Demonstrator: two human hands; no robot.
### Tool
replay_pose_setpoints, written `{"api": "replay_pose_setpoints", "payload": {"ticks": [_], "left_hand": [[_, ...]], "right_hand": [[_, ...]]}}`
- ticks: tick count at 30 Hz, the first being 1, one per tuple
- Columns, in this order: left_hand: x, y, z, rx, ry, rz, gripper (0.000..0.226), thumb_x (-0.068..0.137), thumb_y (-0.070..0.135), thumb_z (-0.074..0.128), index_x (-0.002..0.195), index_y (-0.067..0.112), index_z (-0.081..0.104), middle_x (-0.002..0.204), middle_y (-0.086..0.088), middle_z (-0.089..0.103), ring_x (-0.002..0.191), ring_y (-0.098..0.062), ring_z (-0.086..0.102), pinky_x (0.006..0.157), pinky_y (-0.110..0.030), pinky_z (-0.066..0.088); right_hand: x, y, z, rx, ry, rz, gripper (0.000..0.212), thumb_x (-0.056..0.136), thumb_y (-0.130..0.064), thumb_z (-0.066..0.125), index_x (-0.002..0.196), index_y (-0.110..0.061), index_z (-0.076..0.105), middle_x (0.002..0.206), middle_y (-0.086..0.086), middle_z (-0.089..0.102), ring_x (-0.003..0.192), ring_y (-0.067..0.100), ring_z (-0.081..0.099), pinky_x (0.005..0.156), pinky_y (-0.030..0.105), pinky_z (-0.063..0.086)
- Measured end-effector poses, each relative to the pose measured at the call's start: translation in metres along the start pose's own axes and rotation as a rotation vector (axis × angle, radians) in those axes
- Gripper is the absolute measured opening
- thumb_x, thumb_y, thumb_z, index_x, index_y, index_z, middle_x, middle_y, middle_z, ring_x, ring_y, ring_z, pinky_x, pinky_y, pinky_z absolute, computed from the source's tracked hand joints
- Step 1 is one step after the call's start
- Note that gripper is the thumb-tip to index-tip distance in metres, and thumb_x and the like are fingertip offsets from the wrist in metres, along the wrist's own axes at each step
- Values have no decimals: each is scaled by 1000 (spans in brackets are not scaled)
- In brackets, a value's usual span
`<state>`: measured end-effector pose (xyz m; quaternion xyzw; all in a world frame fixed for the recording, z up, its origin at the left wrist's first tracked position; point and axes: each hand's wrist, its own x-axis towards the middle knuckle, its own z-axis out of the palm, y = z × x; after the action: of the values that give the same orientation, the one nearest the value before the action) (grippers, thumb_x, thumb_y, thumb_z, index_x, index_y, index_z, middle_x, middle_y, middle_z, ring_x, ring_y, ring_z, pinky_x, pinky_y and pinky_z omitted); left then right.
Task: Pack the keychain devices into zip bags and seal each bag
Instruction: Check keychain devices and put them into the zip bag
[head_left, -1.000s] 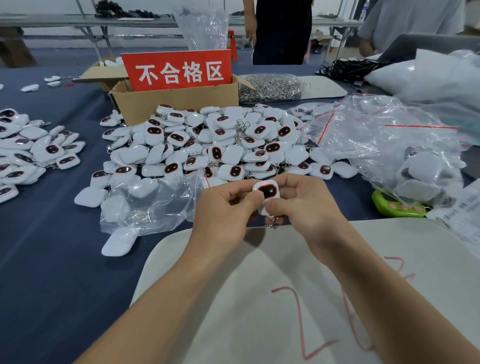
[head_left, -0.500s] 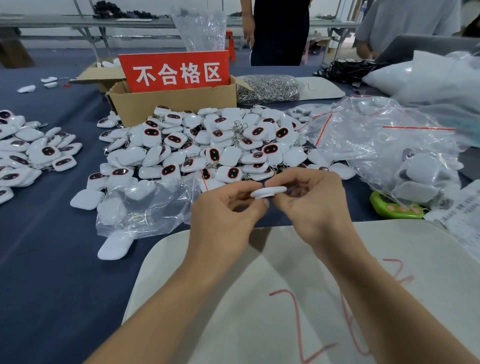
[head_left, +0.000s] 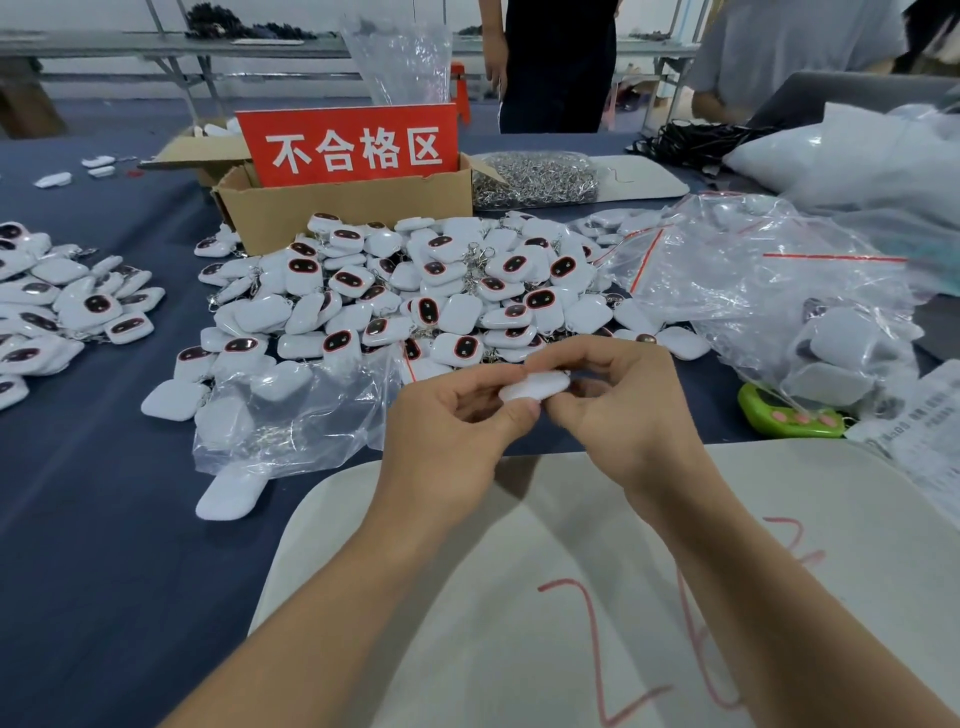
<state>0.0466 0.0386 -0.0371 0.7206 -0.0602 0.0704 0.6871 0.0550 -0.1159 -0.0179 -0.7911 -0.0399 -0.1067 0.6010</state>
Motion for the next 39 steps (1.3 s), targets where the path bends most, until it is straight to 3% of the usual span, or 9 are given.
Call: {"api": "replay_pose_setpoints", "payload": {"ticks": [5,9,13,20,25,30,32,35,39], "left_hand": [[1,0,-4,26,78,37,50,79,-13,71,108,27,77,101,14,79,96,-6,75,81,-21,58],[-3,2,-3,79,85,82,51,80,-1,75,111,39,73,104,21,77,98,-2,74,83,-20,59],[-2,4,-1,12,29,19,26,83,20,76,101,38,81,89,10,80,84,-8,76,75,-23,61],[-1,7,-4,92,3,64,32,82,25,73,87,57,77,87,14,79,83,-7,74,84,-32,62],[-1,9,-3,-67,68,-61,25,90,12,71,87,33,84,78,-1,79,67,-17,74,64,-27,60],[-6,13,-1,-108,123,-119,24,100,22,62,84,17,80,59,-16,66,47,-22,61,46,-28,50],[-7,15,-1,-100,150,-88,28,104,23,58,88,18,79,59,-13,66,47,-23,61,47,-29,50],[-11,16,-7,281,246,247,20,100,29,61,117,30,72,68,3,68,58,-14,64,61,-23,52],[-5,21,-29,884,314,537,76,70,18,63,146,20,55,119,6,68,110,-15,57,99,-19,39]], "right_hand": [[2,-3,-9,382,-207,243,40,86,16,63,110,-13,77,95,8,79,76,18,67,72,23,57],[1,-3,-7,391,-164,241,19,89,7,68,103,-2,77,80,14,75,66,20,64,63,24,55],[1,-3,-7,310,-134,188,27,87,9,69,81,-14,82,71,14,73,62,18,62,61,23,55],[1,-3,-7,263,-134,175,24,83,9,71,81,-12,82,65,17,71,60,18,60,59,21,52],[-1,-4,-1,134,-29,-31,34,78,4,74,93,-25,81,80,-7,77,69,13,66,69,18,53],[-3,-5,2,-83,-200,-117,39,68,-17,75,101,-38,82,97,-9,79,89,30,71,81,48,59],[-2,-3,4,7,-158,-81,27,72,-25,77,95,-38,83,86,-9,80,83,18,75,79,39,62],[1,-1,4,49,-38,15,13,78,-47,74,81,-37,82,62,2,70,57,6,61,58,21,51],[5,1,-3,40,71,162,27,98,-25,67,76,-14,77,65,16,71,47,2,57,46,15,43]]}}
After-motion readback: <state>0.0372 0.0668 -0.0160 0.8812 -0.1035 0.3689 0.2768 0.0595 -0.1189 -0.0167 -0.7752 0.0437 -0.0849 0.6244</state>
